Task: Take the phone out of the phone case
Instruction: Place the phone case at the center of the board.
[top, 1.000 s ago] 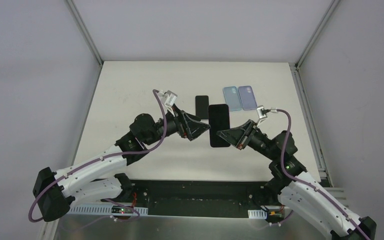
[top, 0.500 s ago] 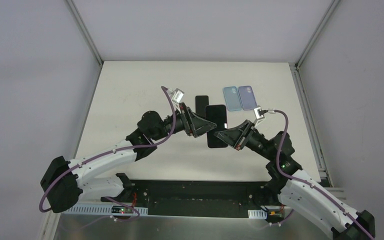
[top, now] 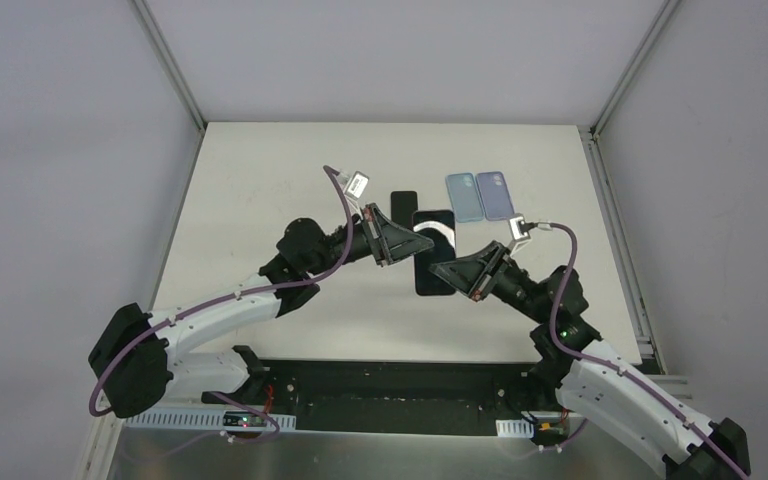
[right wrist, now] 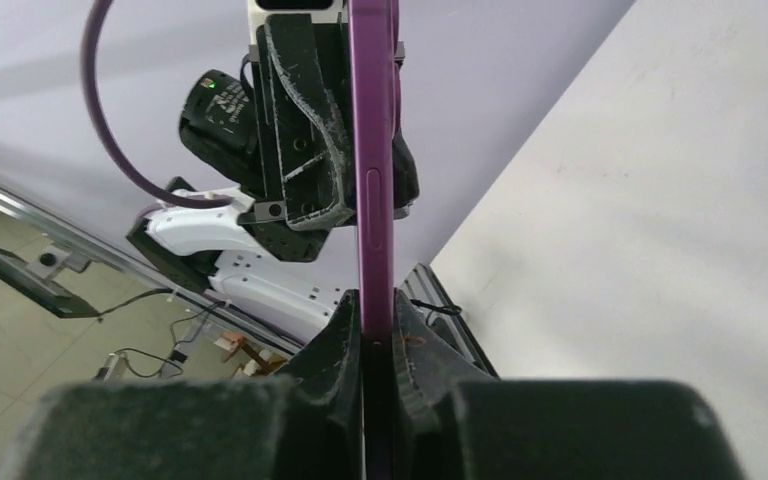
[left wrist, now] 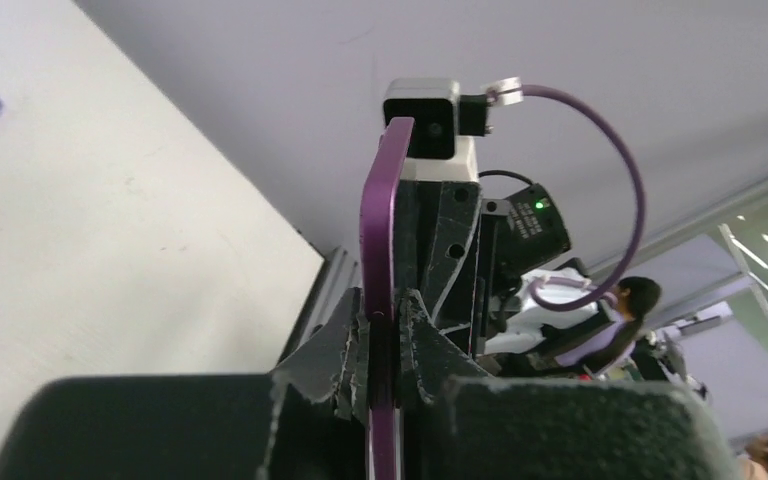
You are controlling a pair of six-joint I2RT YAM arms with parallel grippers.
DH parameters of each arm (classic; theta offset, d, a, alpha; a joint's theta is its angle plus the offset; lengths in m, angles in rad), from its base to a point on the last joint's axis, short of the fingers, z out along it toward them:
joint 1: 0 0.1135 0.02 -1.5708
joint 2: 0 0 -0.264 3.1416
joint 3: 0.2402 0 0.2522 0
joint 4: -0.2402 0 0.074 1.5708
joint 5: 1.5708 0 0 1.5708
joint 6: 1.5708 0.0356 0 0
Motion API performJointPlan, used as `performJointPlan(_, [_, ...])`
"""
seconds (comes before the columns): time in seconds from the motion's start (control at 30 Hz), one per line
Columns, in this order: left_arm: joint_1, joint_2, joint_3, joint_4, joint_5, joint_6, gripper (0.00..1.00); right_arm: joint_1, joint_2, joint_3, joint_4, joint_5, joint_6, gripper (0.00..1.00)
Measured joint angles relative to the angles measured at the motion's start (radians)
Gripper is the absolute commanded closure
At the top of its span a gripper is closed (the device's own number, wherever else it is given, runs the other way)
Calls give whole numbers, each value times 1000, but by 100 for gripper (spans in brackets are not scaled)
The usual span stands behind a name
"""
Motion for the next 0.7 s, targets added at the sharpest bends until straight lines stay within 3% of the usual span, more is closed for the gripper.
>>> performJointPlan(0.1, [6,0,6,35,23,-29,100,0,-9,0,10,1,10,21])
performJointPlan(0.17, [15,-1,8,25,32,-19,100,0,-24,11,-57,10,-2,3])
performJointPlan(0.4, [255,0,-34,-61,67,-49,100,-1,-126,61,-414,153,-53,0])
performJointPlan(0.53, [404,33,-28,-249,77,-23,100,-6,-180,64,-595,277,-82,0])
performJointPlan(0.7, [456,198,107,-570,74,107,100,-12,-169,65,-745,381,-93,0])
